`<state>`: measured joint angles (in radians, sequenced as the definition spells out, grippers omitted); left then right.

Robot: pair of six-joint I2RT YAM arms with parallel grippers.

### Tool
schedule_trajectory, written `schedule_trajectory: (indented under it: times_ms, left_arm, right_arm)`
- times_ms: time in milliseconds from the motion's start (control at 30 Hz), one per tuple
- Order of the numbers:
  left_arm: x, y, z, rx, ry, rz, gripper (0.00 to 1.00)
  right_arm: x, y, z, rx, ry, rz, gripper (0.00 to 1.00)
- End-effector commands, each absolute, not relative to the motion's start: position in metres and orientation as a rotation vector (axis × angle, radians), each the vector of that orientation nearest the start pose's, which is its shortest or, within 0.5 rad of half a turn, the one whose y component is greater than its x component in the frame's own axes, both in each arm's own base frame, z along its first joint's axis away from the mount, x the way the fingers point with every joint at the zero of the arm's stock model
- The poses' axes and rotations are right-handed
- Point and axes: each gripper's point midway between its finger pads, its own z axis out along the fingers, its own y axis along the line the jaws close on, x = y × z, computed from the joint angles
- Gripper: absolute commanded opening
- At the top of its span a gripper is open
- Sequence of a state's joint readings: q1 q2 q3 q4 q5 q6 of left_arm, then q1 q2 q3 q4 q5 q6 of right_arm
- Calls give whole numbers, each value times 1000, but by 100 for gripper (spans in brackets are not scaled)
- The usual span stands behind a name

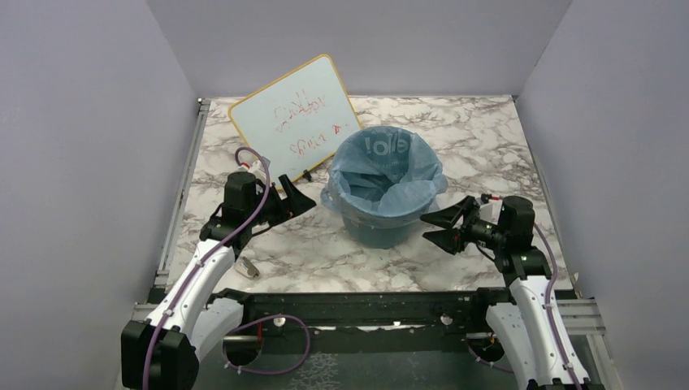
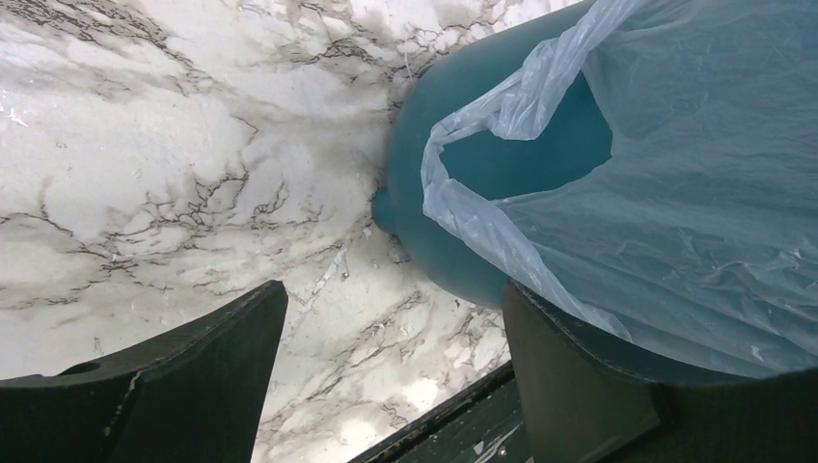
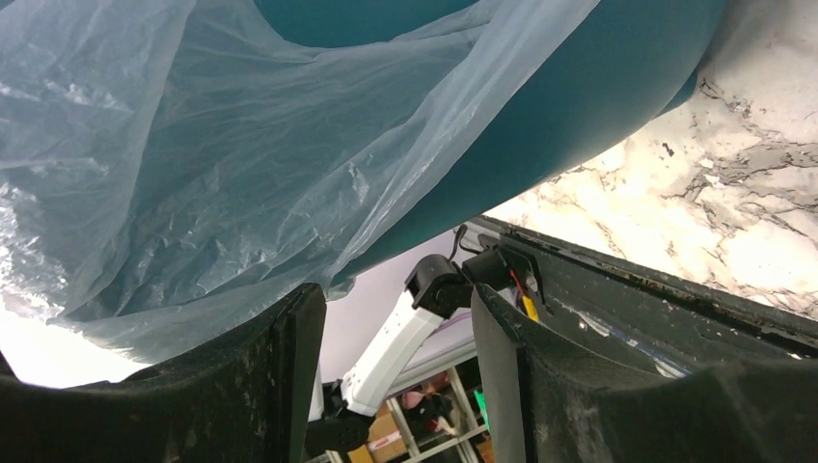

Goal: Put the trash bags into the trash bin
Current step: Place the trash bag in the trash bin.

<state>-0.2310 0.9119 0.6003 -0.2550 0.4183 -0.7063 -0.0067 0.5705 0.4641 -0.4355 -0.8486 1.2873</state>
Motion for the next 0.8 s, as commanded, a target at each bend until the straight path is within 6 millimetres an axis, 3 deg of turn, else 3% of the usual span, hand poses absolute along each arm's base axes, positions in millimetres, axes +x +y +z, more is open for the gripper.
schedule_trajectory:
  times_ms: [0,133,467,633,767]
  left_arm:
    - [264,-159,186,-258,2144,-992,84]
    - [265,-160,190,-240,2144,-993,84]
    - [263,-159,184,-255,2157,-994,84]
    - [262,-162,181,-255,2170,-1010,84]
    - [262,-162,180,-251,2172,-1011,84]
  right_arm:
    - [179,162,208,806,2178,1654,62]
    - [186,162,197,832,2195,1650,62]
    - [203,152,141,922,2285,1475,62]
    - [189,150,124,892,2398,1417,64]
    - [174,148,127,764,2451,1357,65]
